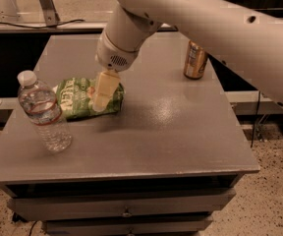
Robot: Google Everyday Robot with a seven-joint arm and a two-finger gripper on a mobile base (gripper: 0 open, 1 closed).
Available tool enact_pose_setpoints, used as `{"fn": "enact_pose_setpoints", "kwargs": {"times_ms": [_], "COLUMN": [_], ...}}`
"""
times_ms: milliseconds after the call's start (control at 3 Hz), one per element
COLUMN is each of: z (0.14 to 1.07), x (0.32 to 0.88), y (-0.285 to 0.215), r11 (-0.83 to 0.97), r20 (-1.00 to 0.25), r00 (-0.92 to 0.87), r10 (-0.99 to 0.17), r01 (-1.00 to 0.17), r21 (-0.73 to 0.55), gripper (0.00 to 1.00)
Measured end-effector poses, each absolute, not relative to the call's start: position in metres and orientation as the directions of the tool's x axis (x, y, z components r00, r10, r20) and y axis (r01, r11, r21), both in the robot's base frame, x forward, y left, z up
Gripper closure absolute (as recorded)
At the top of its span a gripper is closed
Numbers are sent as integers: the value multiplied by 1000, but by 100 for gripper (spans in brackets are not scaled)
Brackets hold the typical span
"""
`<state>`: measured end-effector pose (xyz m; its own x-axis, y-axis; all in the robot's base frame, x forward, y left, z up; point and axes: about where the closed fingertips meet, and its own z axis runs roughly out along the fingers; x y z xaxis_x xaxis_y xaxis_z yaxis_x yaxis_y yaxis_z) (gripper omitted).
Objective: Move green jalapeno chip bag near water bottle
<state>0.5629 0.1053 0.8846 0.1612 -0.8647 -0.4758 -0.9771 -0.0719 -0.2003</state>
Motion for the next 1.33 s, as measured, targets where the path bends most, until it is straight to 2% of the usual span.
{"fn": "enact_pose_setpoints", "kwargs": {"times_ms": [333, 667, 1333], "z": [888, 900, 929], "x": [561, 561, 571], "y": [95, 63, -52], "r11": [-65, -44, 30], "r20": [-476, -493, -602], "r00": [158, 154, 182], "r10": [-865, -856, -778], "r01": [-977, -973, -945], "r21": [-205, -227, -325], "gripper": [0, 0, 0]}}
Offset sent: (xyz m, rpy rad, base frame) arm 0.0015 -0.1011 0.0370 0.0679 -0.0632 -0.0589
